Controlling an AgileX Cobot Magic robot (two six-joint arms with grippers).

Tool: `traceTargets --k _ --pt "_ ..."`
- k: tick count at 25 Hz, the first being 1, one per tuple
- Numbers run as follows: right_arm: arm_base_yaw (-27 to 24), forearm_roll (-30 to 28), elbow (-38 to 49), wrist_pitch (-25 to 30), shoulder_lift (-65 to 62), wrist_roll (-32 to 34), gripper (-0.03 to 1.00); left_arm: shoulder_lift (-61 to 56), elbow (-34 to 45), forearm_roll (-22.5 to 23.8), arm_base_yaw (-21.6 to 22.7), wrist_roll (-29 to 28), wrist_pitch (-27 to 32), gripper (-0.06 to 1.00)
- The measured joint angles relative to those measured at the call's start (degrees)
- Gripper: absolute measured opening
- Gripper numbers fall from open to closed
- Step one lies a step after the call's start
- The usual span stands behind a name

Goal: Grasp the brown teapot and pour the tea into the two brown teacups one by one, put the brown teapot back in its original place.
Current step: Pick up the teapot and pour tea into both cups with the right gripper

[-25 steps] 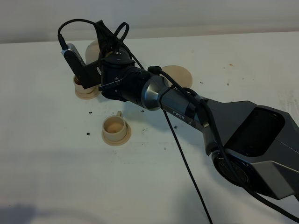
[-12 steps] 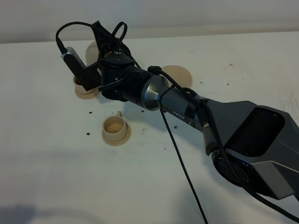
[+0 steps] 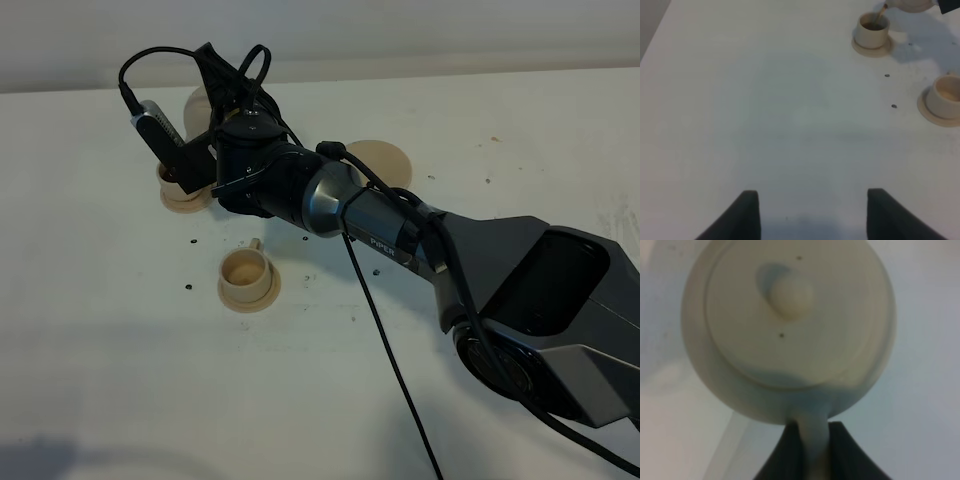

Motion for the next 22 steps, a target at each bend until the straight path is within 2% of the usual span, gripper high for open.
traceTargets --k 5,9,14,22 --pt "0.00 0.62 0.00 -0.05 0.00 -0.05 0.12 0.00 0.00 0.00 0.00 0.00 0.00 0.48" --pt "0.00 3.79 0.00 0.00 0.00 0.35 0.12 0.00 0.00 0.00 0.00 0.00 0.00 0.48" --pt "0.00 8.82 0.00 1.19 0.00 3.37 0.12 0.00 0.00 0.00 0.00 0.00 0.00 0.48" --pt "0.00 14.80 0.00 6.06 0.00 10.12 0.12 0.00 0.00 0.00 0.00 0.00 0.00 0.48"
